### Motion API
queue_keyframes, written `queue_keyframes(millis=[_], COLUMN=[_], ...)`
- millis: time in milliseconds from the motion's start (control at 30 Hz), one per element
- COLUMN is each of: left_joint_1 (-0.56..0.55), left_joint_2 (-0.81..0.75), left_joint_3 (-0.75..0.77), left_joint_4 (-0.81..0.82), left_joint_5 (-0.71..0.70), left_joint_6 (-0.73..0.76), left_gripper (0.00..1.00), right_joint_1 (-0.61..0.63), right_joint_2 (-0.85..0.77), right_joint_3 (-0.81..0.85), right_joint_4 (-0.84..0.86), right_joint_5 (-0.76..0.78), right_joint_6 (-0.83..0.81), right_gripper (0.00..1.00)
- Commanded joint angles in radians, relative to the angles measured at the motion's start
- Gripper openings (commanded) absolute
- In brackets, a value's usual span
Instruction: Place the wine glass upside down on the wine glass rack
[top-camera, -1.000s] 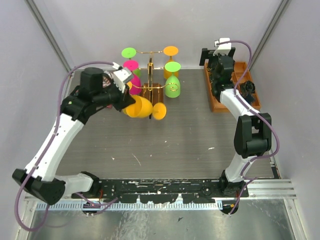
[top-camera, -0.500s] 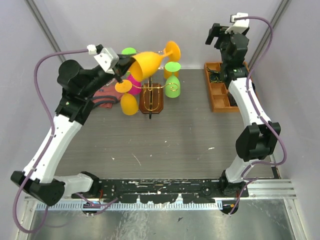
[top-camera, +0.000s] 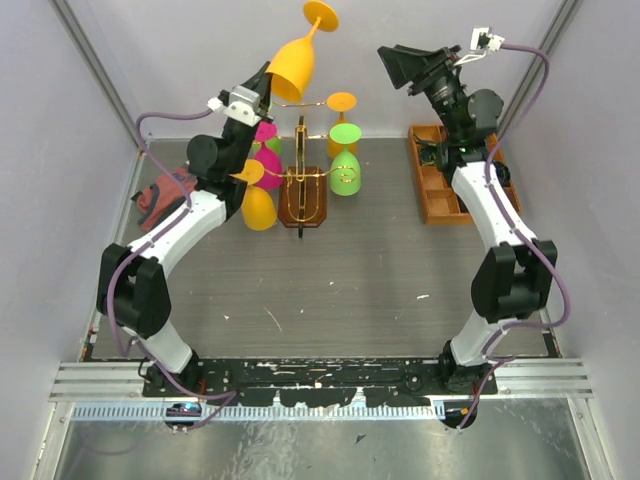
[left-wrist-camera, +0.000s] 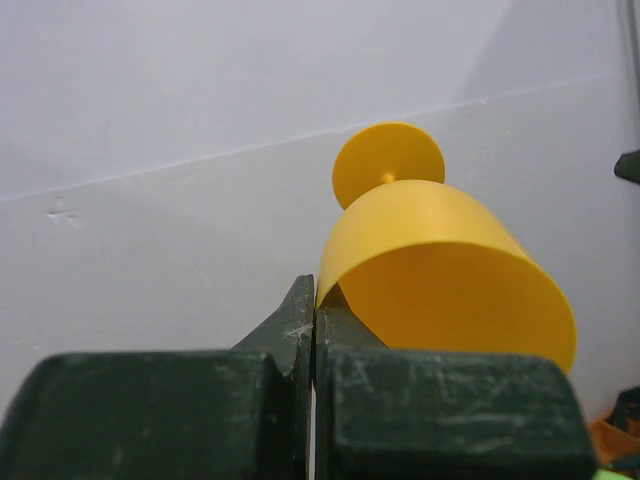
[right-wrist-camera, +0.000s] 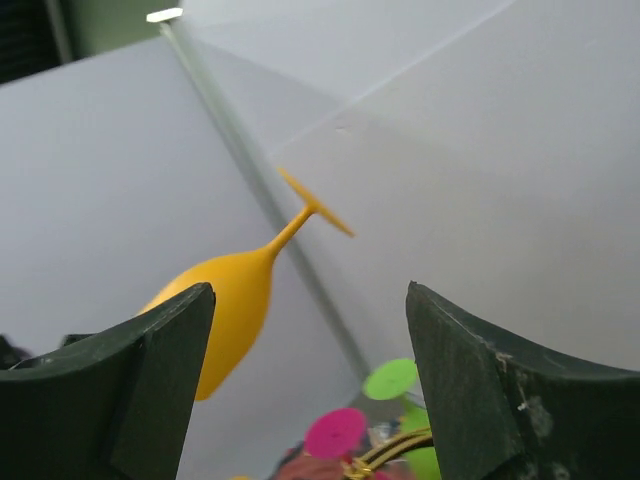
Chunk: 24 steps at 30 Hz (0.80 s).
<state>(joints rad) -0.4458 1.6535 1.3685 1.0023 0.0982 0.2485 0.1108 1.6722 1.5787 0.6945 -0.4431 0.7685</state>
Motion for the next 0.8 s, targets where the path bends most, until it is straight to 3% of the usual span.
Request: queue_keyframes(millis=[0,100,167,533,767], left_joint_1=[0.001,0.000,0.000,-0.018,-0.052], left_joint_2=[0.011,0.017,0.020,0.012,0.024], left_joint_3=[0.015,0.012,0.006,-0.057,-0.069], left_joint_4=[0.314,0.331,0.335,0.339,0.335], left_joint_5=[-0.112,-0.111,-0.103,-0.063,-0.029], left_joint_6=[-0.035,-0.054,-0.067,-0.090,-0.084], left_gripper=[0.00,0.00,0.00,0.00,0.00], right_joint_1=[0.012,0.029,0.047,0.133,0.149], right_joint_2=[0.136,0.258,0.312,0.428,0.463], right_joint_3=[0.085,0.169,0.215,0.426,0.462], right_joint_4=[0.448,0.576,0.618,0.538,0.517], right_joint_5=[-0.178,-0.163,-0.151,-0.172,-0.157], right_joint_6=[0.489,0.692,0.744,0.627,0.600], right_gripper=[0.81,0.78,0.77,0.76,0.76])
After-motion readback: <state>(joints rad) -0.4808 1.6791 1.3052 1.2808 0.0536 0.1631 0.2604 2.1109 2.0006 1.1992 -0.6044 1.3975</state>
